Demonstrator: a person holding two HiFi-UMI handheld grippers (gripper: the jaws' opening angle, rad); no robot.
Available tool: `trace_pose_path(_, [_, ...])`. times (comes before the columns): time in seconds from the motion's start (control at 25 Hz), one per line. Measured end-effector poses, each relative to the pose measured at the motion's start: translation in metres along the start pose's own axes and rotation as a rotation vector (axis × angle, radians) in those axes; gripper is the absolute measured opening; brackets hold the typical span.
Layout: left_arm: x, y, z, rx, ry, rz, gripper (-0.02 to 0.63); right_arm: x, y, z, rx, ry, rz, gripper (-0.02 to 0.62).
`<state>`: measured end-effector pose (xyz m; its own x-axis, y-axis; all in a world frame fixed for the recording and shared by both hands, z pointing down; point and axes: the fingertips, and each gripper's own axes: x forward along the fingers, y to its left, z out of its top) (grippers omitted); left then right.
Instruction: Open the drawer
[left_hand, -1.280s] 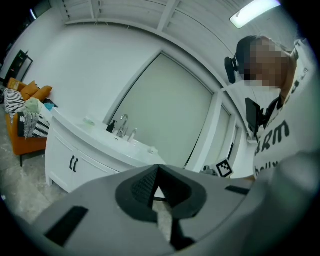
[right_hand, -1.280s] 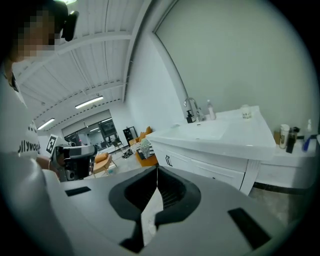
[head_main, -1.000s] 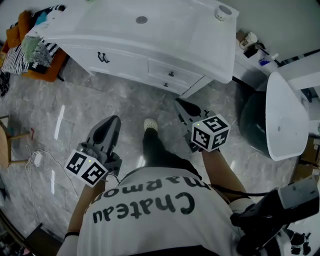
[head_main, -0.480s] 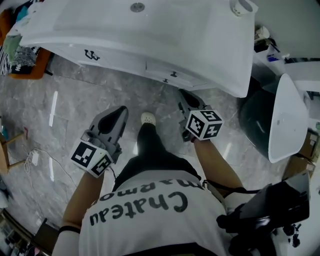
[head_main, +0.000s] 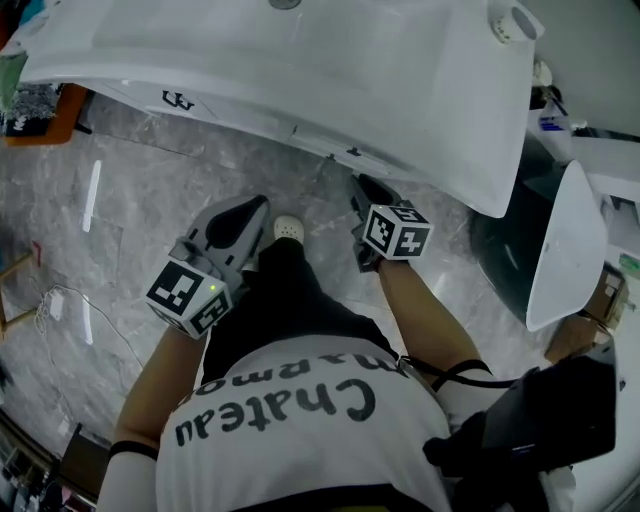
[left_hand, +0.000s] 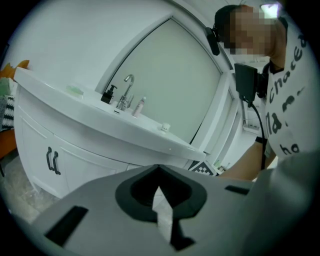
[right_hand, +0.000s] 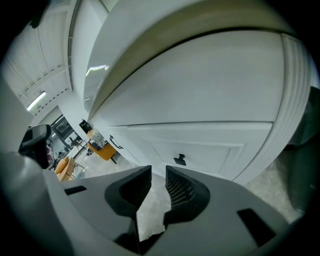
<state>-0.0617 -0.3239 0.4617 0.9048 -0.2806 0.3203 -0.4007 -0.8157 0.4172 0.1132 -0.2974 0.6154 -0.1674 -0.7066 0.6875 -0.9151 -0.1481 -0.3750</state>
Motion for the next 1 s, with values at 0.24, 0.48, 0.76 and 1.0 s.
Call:
trace_pose_path(0.24, [-0.012, 0.02, -0.01, -0.022, 0.062, 0.004, 0.008, 0.021, -0.016, 0.003, 0.072, -0.022, -0.089, 0.133])
trace_pose_path(0.48, [-0.003, 0.031, -0.02, 0.002, 0.167, -0.062, 0.008, 0.039, -0.029, 0.004, 0.119, -0.041, -0.145, 0.164])
trace_pose_path(0.76, [-0.008, 0.044, -0.008, 0.033, 0.183, -0.041, 0.008, 0.065, -0.049, 0.002, 0.141, 0.006, -0.207, 0.196])
trace_pose_path(1.0, [-0.008, 0.054, -0.007, 0.021, 0.19, -0.009, 0.008, 0.08, -0.055, 0.005, 0.141, 0.046, -0.223, 0.196])
